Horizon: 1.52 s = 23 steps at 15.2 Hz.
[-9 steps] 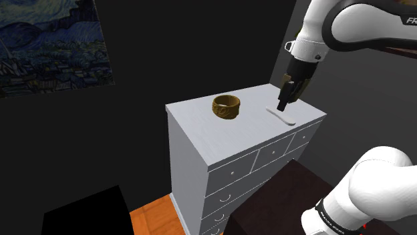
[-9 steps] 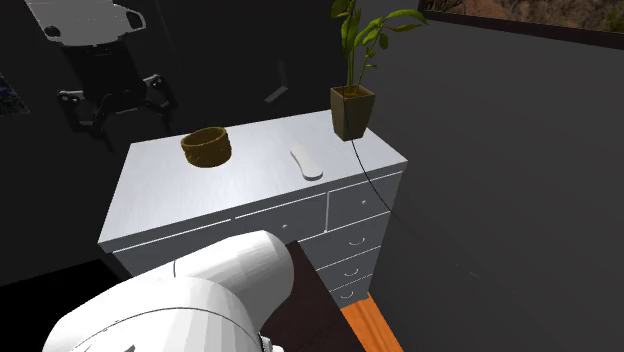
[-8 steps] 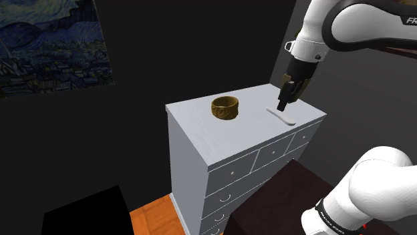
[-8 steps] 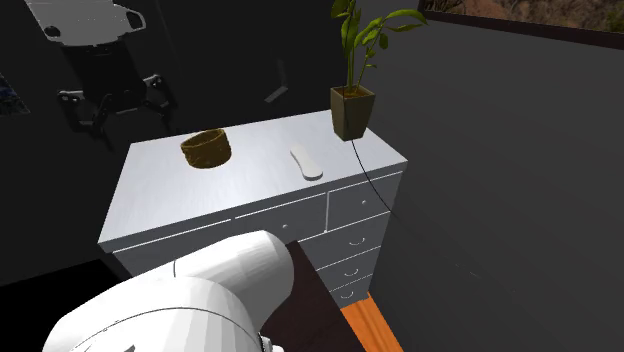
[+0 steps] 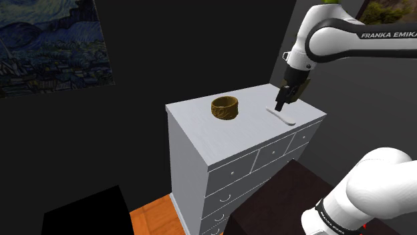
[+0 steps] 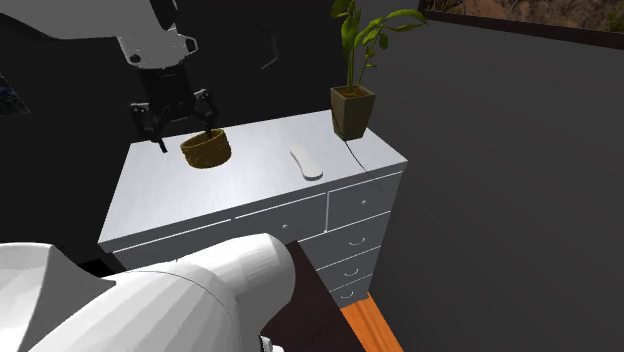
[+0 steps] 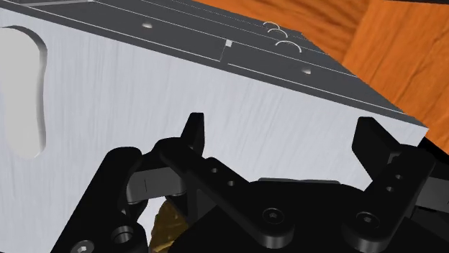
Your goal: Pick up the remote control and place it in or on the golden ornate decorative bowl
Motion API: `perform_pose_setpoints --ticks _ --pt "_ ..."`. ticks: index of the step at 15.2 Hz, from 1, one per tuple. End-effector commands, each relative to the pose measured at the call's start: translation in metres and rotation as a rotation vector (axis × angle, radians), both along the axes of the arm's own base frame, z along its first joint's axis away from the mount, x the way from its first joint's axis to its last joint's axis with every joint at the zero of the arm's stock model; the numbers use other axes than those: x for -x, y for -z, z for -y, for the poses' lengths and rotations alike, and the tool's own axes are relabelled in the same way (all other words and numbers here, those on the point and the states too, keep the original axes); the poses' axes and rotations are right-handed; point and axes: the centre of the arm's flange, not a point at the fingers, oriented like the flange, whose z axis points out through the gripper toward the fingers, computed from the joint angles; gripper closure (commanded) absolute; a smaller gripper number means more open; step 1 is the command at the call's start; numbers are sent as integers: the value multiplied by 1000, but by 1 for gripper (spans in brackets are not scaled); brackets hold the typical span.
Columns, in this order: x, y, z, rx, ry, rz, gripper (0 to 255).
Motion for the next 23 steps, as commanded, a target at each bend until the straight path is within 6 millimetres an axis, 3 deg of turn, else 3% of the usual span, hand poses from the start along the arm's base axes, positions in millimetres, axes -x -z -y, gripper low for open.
perform_pose_setpoints --ticks 1,23 --pt "-12 10 23 0 11 0 0" --pt "-105 148 263 -11 135 -8 0"
